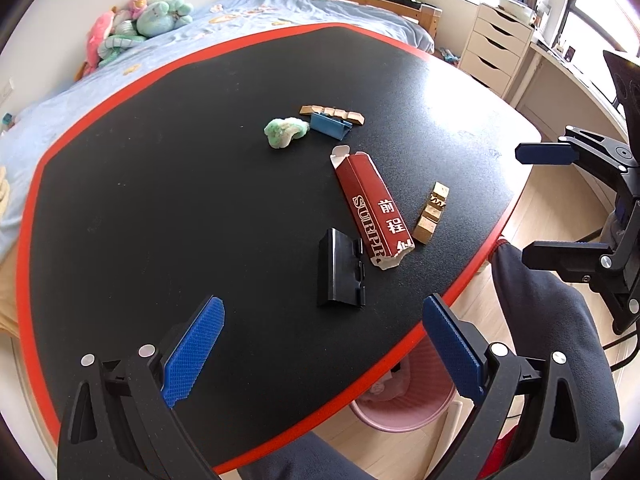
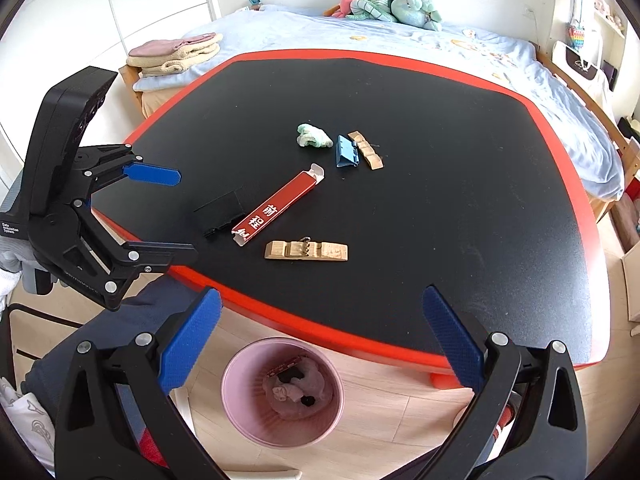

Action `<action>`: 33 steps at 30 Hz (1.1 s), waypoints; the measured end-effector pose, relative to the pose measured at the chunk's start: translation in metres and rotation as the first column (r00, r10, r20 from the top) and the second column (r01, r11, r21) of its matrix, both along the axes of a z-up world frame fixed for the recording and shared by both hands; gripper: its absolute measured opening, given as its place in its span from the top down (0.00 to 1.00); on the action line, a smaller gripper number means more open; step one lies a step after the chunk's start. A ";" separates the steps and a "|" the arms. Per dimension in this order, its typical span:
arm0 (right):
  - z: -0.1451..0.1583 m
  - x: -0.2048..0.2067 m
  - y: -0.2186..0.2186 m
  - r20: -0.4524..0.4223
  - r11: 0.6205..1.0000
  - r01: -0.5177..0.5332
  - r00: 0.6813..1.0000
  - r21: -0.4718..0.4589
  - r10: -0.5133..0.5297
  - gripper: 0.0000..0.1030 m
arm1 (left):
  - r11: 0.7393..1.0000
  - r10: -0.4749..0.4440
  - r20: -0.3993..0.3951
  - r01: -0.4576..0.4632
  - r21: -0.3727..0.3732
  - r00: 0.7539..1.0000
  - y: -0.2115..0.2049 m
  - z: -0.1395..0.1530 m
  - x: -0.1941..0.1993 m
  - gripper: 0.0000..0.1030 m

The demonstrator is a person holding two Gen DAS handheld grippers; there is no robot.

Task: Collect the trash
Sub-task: 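Grasp the black clip with the left tool while the right tool grasps the wooden clothespin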

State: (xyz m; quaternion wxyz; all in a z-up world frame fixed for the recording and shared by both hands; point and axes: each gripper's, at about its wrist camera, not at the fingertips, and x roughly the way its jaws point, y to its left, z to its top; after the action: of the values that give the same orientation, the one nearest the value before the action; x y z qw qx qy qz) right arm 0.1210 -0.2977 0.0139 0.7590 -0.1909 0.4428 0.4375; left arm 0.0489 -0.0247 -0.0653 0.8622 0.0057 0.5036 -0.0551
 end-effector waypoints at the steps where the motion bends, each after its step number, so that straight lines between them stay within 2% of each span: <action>1: -0.002 0.001 0.002 0.001 1.000 -0.003 1.000 -0.003 0.003 0.04 | 1.000 0.000 -0.001 0.000 0.001 1.000 0.001 -0.001 0.002 0.08; 12: -0.028 0.018 0.022 0.000 0.998 -0.028 1.000 -0.058 0.028 0.04 | 0.999 0.004 0.001 -0.004 0.038 1.000 0.004 -0.013 0.014 0.08; 22: -0.039 0.029 0.035 0.042 0.996 -0.045 0.998 -0.076 0.048 0.04 | 0.999 0.013 0.019 -0.014 0.042 1.000 0.013 -0.015 0.022 0.08; 25: -0.040 0.030 0.038 0.043 0.996 -0.057 0.997 -0.065 0.060 0.05 | 0.999 0.013 0.026 -0.014 0.042 1.000 0.014 -0.013 0.023 0.14; 28: -0.040 0.031 0.040 0.035 0.997 -0.073 0.997 -0.036 0.074 0.15 | 0.999 0.011 0.029 -0.012 0.042 1.000 0.015 -0.010 0.025 0.26; 31: -0.038 0.031 0.043 0.040 0.997 -0.073 0.996 -0.026 0.074 0.32 | 0.999 0.010 0.034 -0.011 0.043 0.999 0.015 -0.008 0.025 0.37; 33: -0.036 0.029 0.045 0.040 0.996 -0.083 0.996 -0.027 0.084 0.46 | 0.999 0.007 0.036 -0.009 0.043 0.999 0.014 -0.006 0.025 0.50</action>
State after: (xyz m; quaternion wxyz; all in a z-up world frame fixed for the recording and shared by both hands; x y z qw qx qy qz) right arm 0.1499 -0.2525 -0.0220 0.7465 -0.2279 0.4243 0.4591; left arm 0.0738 -0.0106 -0.0715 0.8710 0.0234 0.4891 -0.0407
